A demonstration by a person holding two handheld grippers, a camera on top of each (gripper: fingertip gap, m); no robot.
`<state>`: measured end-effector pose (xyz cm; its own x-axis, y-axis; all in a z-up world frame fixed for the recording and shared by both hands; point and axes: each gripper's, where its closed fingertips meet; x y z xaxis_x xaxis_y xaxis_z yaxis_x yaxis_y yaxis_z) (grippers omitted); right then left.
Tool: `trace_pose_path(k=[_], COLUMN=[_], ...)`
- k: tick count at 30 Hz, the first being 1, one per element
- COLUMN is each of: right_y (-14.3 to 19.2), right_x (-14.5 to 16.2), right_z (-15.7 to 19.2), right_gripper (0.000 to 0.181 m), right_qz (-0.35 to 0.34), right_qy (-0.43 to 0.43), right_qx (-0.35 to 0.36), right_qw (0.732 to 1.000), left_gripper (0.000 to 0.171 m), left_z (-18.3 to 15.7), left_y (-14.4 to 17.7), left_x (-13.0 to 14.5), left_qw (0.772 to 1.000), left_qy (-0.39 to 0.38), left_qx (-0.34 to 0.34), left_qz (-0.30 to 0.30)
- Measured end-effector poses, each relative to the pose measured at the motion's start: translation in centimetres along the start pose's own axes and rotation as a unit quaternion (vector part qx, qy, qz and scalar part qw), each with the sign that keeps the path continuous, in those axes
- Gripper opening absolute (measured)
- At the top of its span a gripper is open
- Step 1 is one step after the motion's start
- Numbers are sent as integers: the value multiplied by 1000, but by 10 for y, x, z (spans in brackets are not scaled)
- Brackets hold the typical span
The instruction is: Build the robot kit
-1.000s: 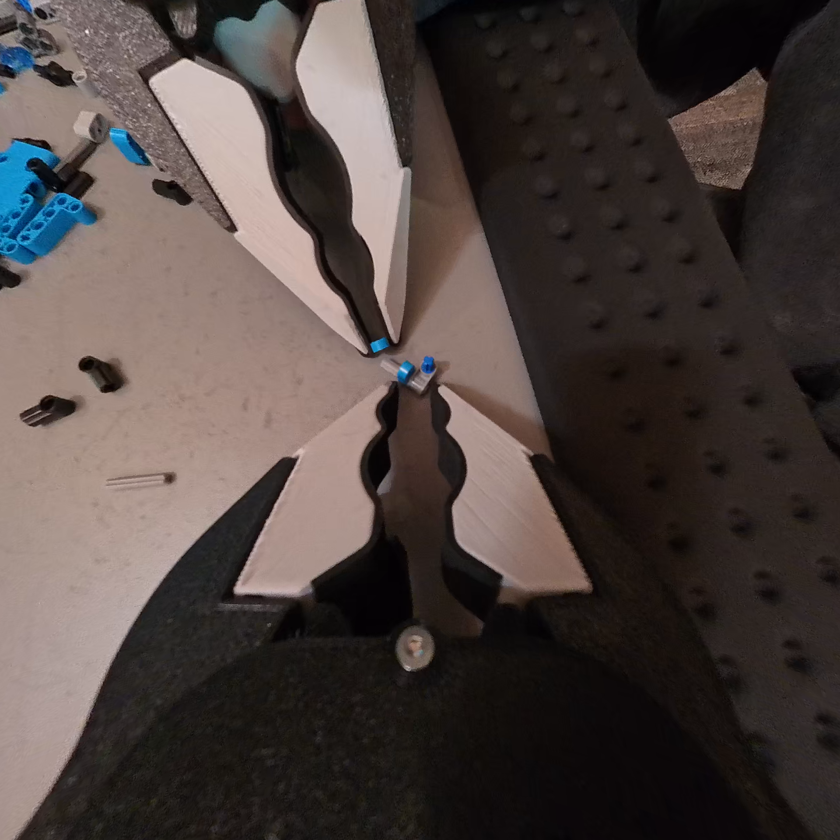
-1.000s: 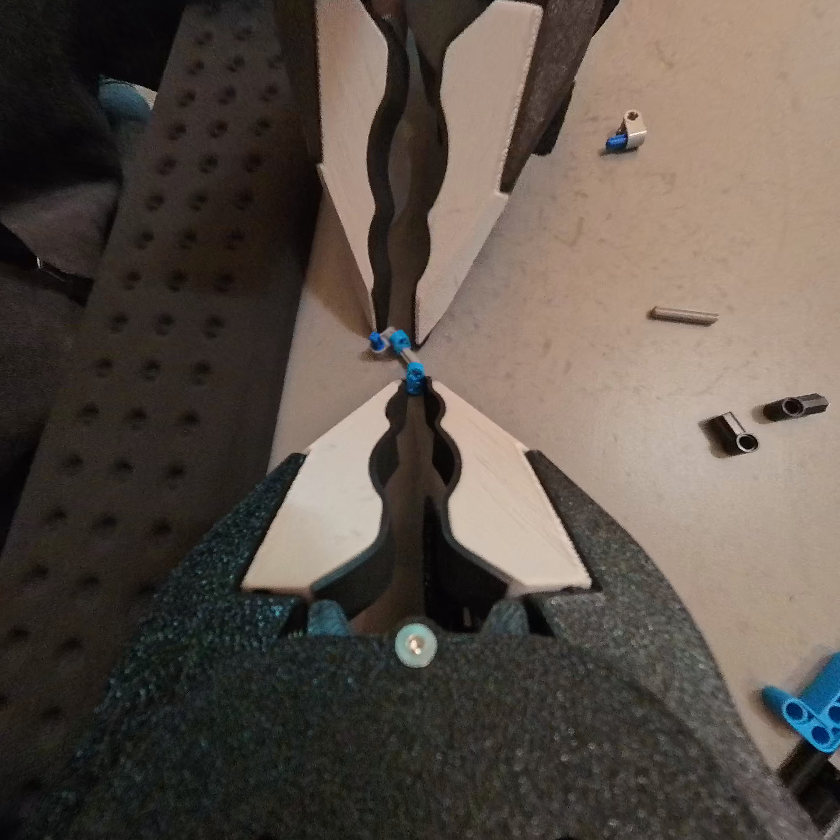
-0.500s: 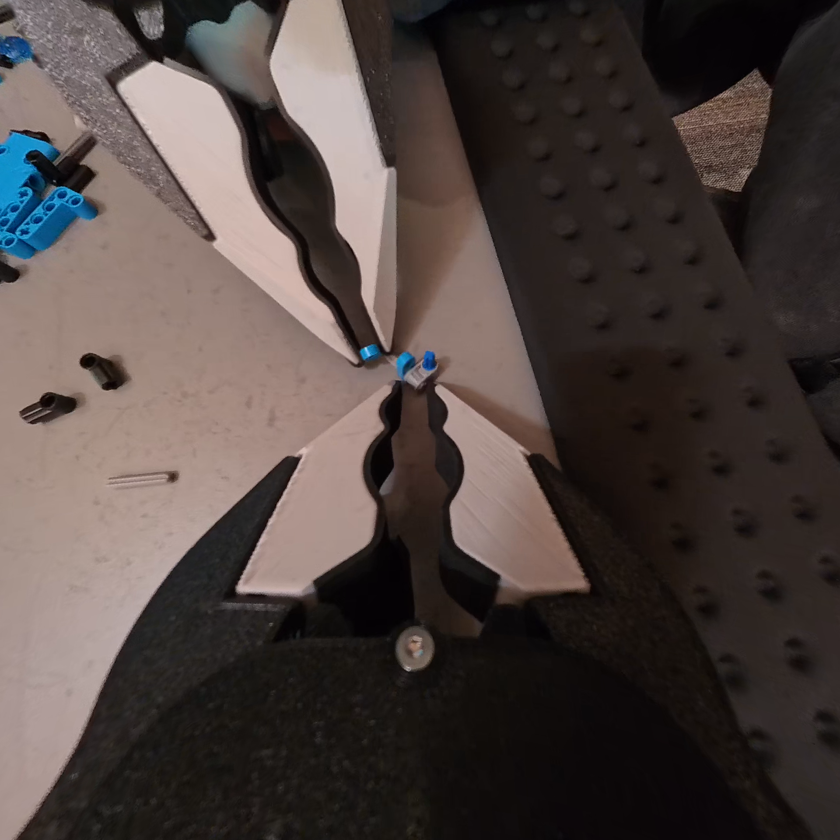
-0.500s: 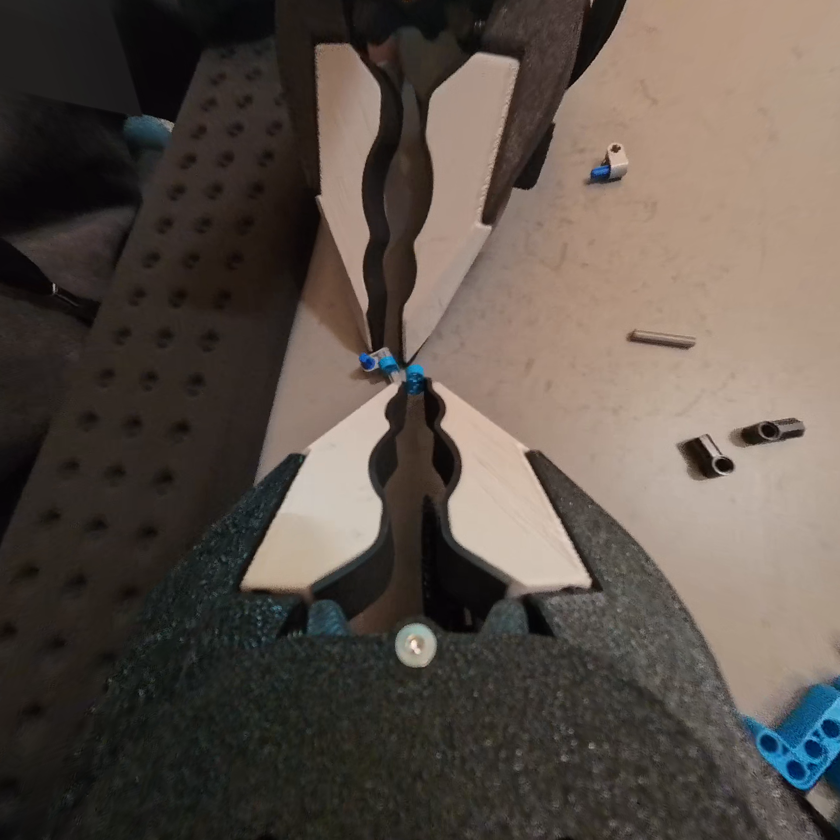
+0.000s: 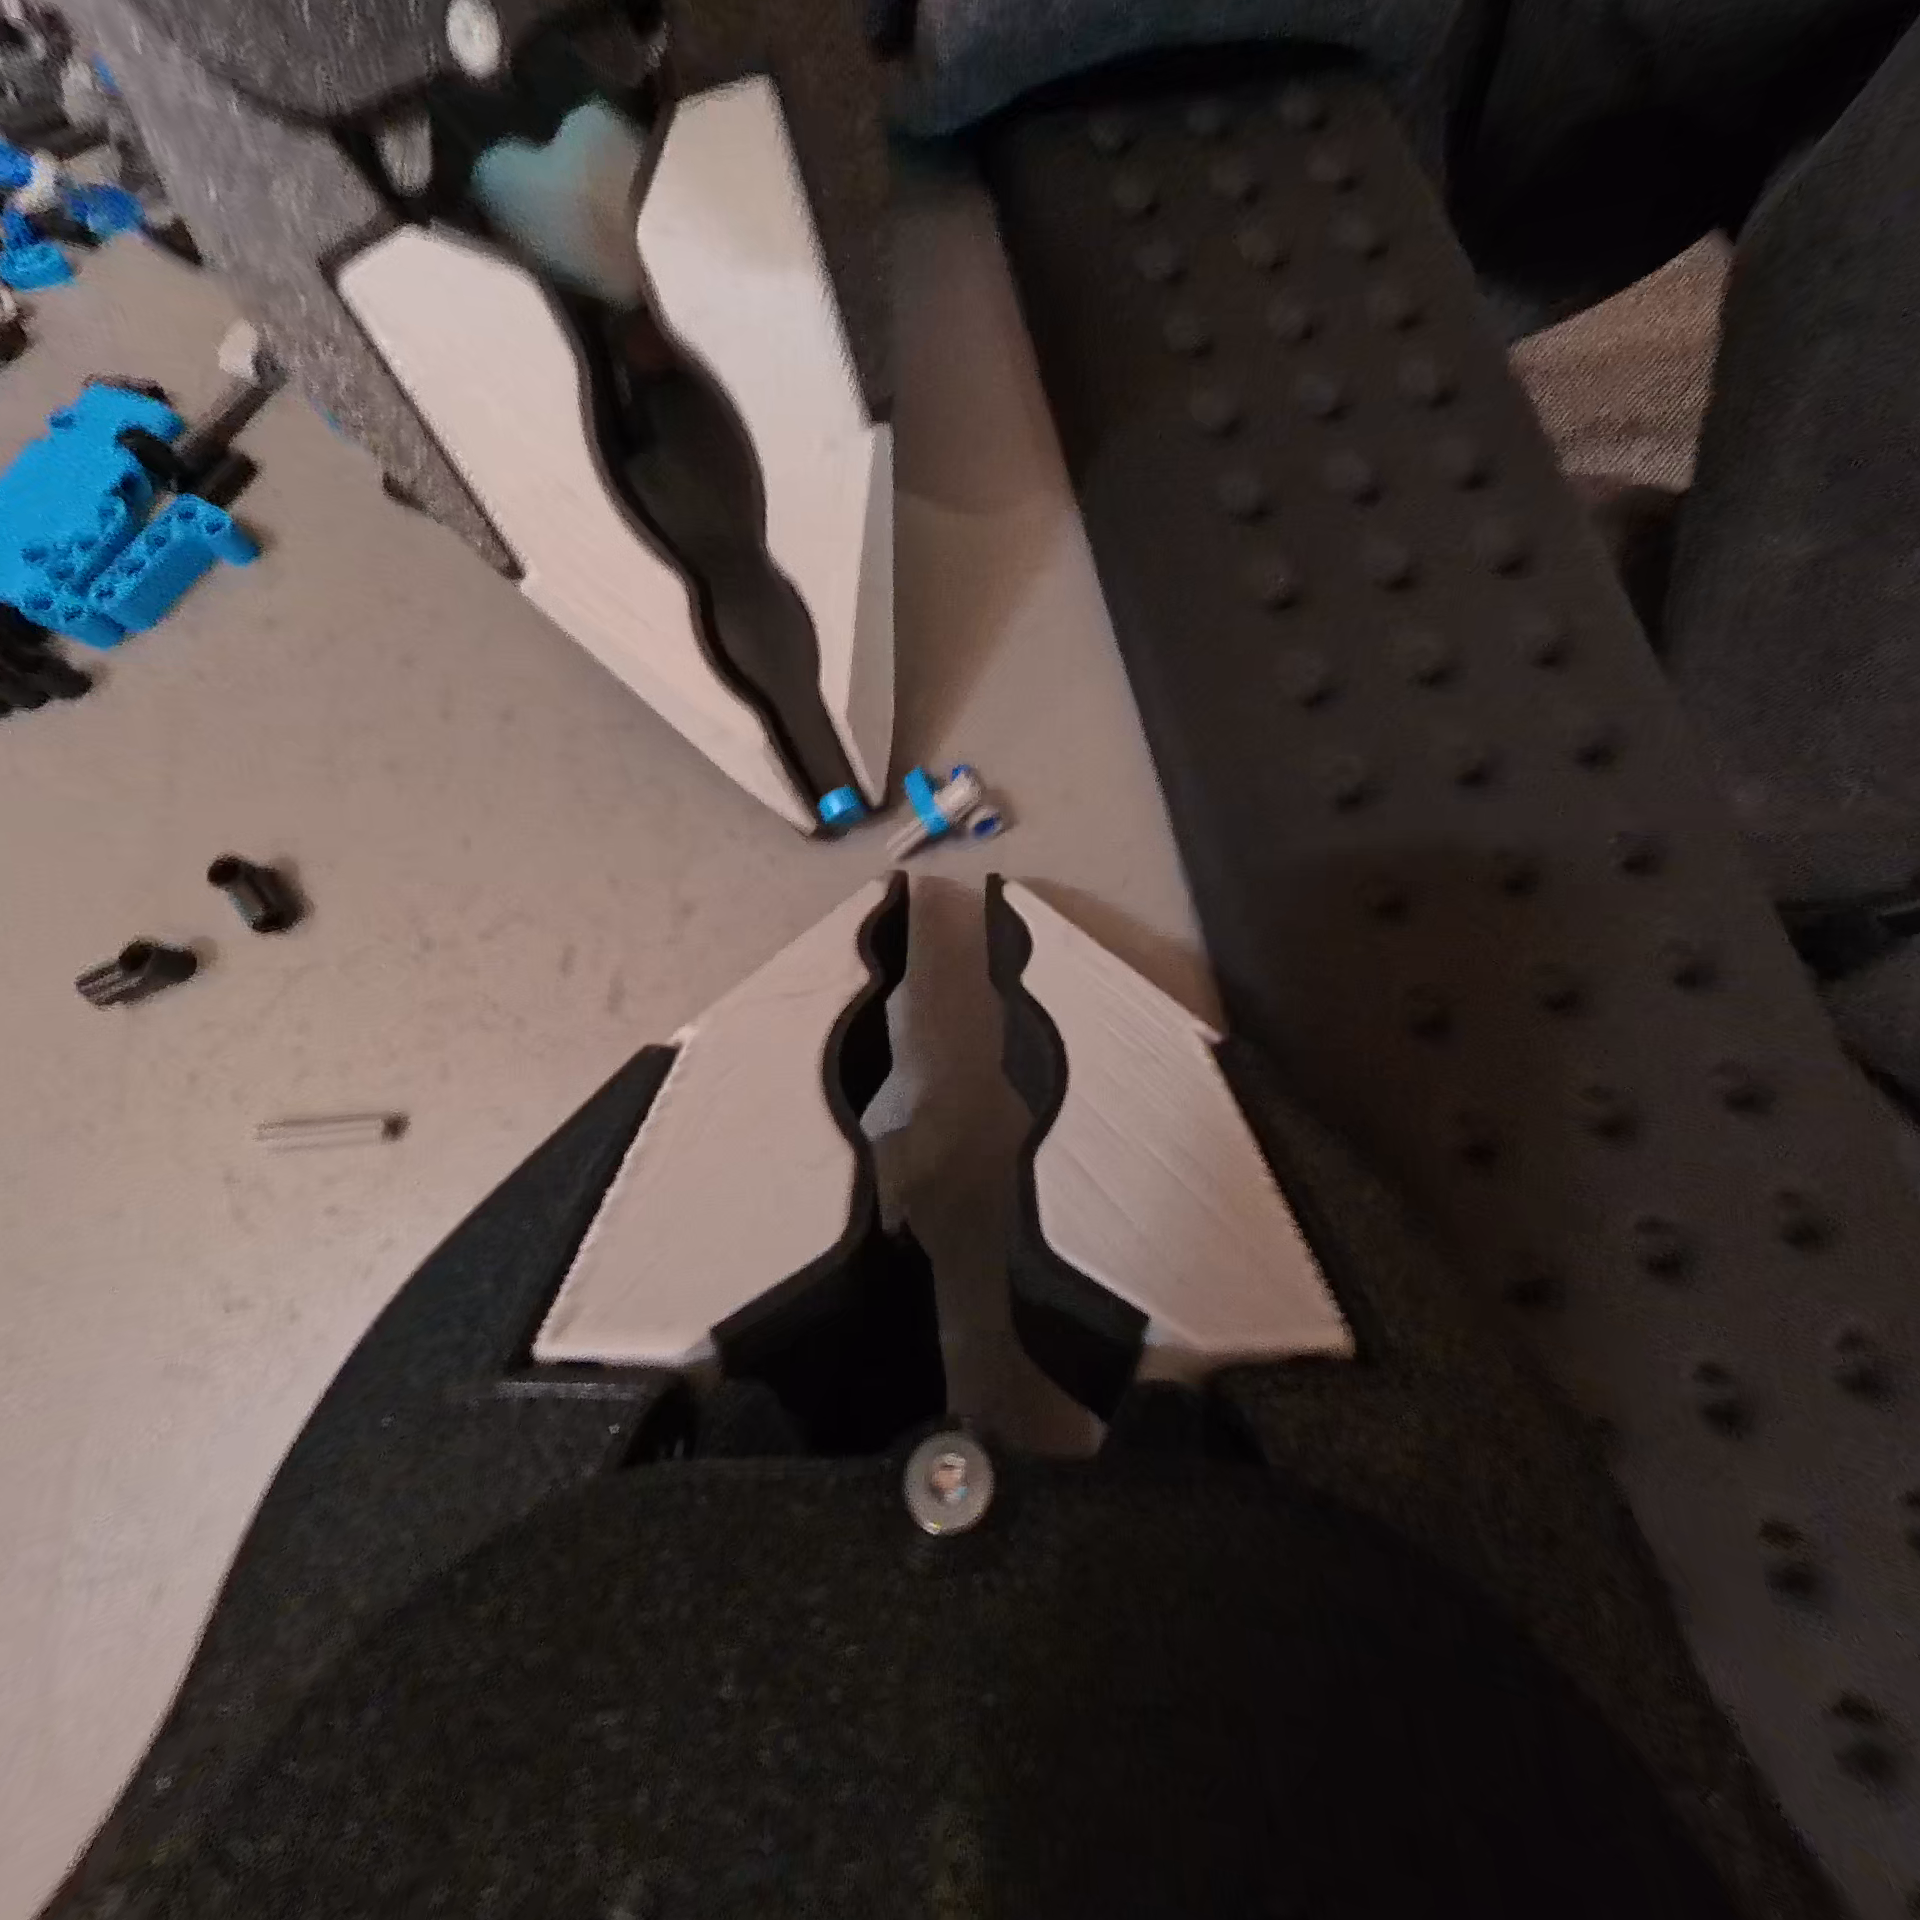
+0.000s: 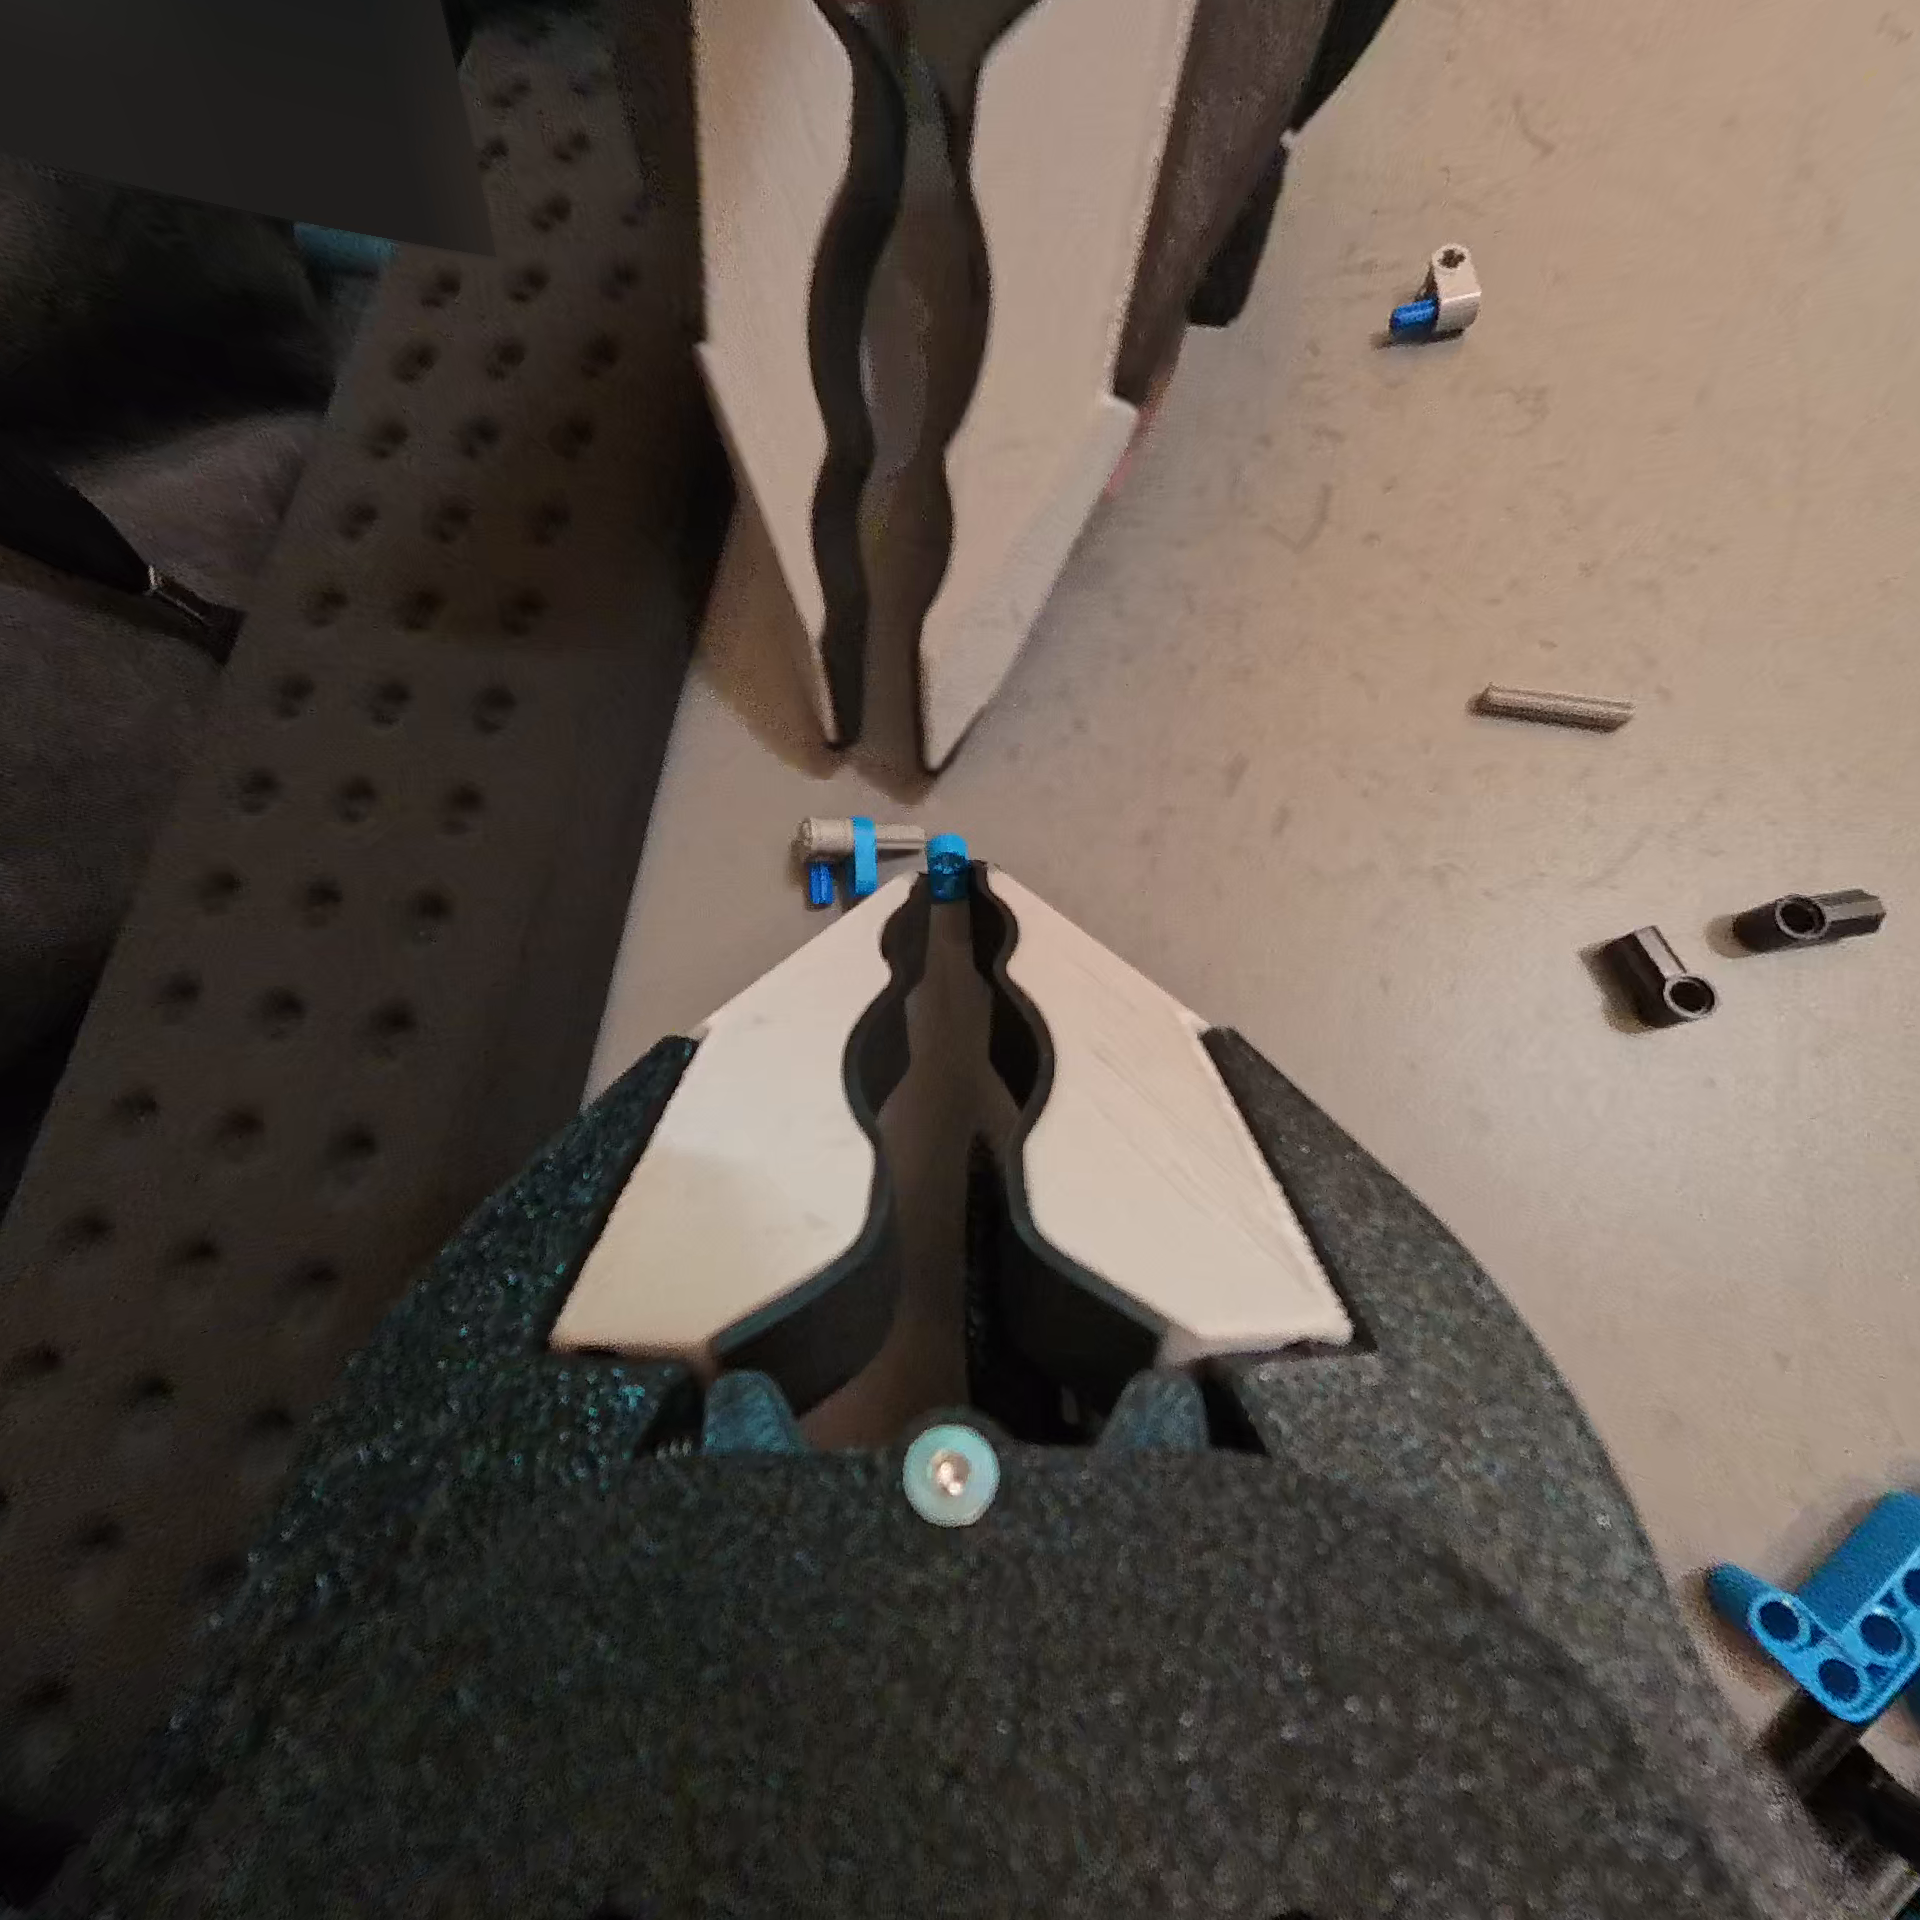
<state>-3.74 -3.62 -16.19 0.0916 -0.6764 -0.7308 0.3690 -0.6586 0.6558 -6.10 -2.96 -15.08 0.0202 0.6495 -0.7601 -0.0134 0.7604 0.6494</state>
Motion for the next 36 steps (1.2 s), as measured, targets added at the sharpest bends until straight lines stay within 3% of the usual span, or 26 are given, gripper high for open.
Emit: trace_pose_path(k=[4,9,11,18,22,30,36], right_y=[1,2,2,-4,-2,5,20], right_x=[2,2,3,-4,-11,-11,-21], right_z=[1,2,5,12,9,4,3], right_gripper=[7,7,7,7,6,7,7], right_qz=[2,2,4,3,-10,2,22], right_qy=[12,17,16,33,42,98,225], right_qx=[12,13,3,10,27,77,179], right_qw=[1000,1000,1000,999,999,992,957], left_gripper=[13,17,25,24,6,6,6], left_z=[-2,5,6,21,16,14,11], left_y=[-5,-11,-16,-7,-6,-6,-5], left_x=[-19,-15,-7,7,8,7,6], left_qw=[999,994,993,991,993,992,984], left_qy=[26,82,78,73,87,126,174], left_qx=[-32,-76,-82,-103,-70,-26,18], left_qz=[-16,8,25,38,30,19,13])
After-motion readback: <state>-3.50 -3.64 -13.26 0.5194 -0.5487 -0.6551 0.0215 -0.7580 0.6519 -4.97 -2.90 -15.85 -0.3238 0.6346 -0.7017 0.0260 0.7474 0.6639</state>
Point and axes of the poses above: each gripper's, where its closed fingertips meet, y back along the fingers, x out of its underside, z = x × y across the jaws, and after that the axes turned 3 degrees about -x, right-handed
